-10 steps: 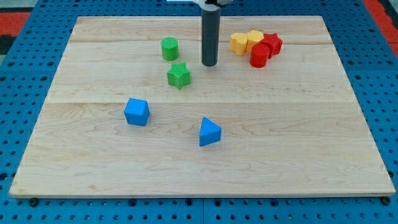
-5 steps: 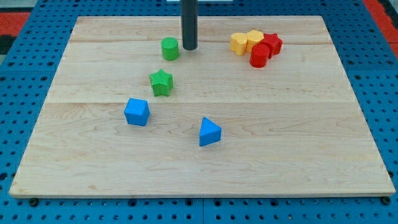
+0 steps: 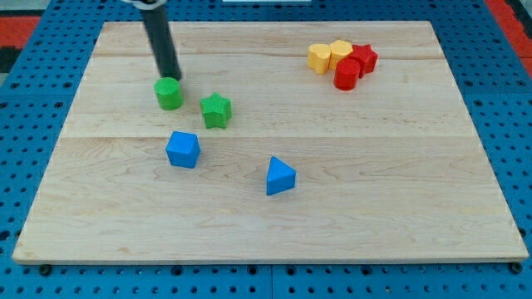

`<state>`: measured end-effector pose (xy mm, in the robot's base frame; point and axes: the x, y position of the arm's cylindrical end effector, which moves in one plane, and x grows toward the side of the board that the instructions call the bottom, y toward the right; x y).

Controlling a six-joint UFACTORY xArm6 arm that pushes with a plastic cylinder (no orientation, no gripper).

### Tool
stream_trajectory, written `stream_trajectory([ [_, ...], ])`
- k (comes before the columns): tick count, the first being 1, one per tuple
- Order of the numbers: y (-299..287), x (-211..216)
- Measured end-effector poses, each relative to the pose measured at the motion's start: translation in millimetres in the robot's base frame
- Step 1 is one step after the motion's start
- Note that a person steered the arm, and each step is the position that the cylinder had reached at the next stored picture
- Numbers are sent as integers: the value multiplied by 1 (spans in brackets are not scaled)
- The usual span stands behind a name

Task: Move the green circle to the top of the green star

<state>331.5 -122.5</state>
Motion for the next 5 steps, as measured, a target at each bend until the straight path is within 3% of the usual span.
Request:
stream_trajectory([
  [1,13,13],
  [3,-82,-18],
  [4,-117,12],
  [5,-85,37],
])
